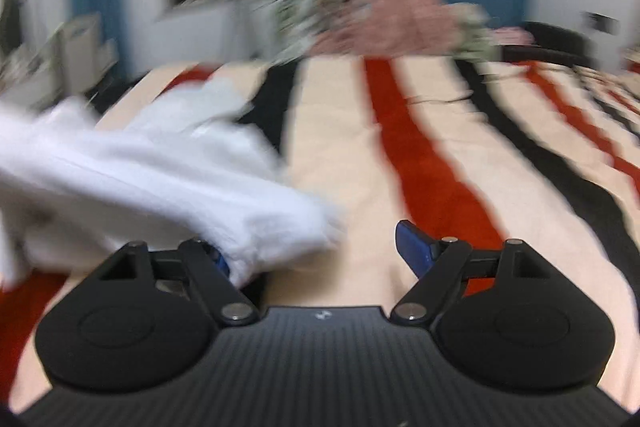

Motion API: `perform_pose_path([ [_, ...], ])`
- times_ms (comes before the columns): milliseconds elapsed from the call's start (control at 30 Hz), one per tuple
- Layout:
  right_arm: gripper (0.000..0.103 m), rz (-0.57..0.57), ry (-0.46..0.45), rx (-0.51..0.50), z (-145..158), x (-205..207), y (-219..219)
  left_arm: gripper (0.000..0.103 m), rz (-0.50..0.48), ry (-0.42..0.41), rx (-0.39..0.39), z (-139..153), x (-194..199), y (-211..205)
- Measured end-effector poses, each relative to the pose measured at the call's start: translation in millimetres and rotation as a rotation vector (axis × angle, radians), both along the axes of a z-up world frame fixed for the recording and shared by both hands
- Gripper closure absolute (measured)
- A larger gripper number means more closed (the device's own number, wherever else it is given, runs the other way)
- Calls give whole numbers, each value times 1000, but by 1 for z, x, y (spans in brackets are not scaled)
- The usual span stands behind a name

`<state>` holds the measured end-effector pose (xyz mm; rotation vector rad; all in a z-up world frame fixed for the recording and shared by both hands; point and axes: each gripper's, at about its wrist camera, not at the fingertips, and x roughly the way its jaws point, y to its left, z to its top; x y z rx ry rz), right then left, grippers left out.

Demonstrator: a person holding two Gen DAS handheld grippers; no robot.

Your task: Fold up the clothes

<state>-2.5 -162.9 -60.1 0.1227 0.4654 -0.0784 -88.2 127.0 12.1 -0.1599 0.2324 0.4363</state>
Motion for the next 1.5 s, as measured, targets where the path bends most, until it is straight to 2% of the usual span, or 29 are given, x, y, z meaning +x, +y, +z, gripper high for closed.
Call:
perform_pose_path([
  [33,14,-56,-54,34,4,-11,-7,0,-6,4,-24,2,-5,3],
  [67,12,-97,-105,68,10,-22,-13,0,-14,16,-73,1,-9,8],
  [133,13,-115,-167,113,18,-39,-19,0,-31,41,-177,-1,-18,16],
  [200,13,-115,-209,125,23,-54,-18,0,-25,36,-223,-2,-30,24],
  [333,13,-119,-276,107,40,-82,-10,0,-16,-37,-221,13,-56,33],
  [433,13,-94,-342,82,80,-97,-10,0,-16,-130,-210,48,-68,36],
  [567,13,-46,-456,76,169,-113,-15,0,-43,-261,-195,121,-92,39],
  [633,13,-19,-515,64,222,-123,-15,0,-48,-331,-174,170,-102,40],
  [833,13,24,-657,-13,377,-147,-15,0,-50,-474,-87,317,-115,37],
  [1000,13,10,-753,-61,476,-151,-23,0,-103,-530,-77,423,-113,31],
  [1067,13,2,-775,-72,506,-145,-27,0,-116,-530,-67,454,-105,24],
  [1133,13,-11,-779,-94,527,-133,-30,0,-138,-521,-82,471,-85,18],
  [1167,13,-16,-771,-103,533,-123,-31,0,-146,-509,-87,476,-70,16],
  [1233,13,-18,-731,-109,537,-98,-35,0,-166,-451,-90,454,-24,11],
  [1300,13,-20,-681,-104,528,-67,-40,0,-185,-392,-94,432,22,6],
  [1367,13,-24,-614,-114,506,-26,-44,0,-204,-333,-97,410,67,1],
  [1500,13,-21,-462,-132,443,65,-46,0,-242,-216,-103,366,159,-8],
])
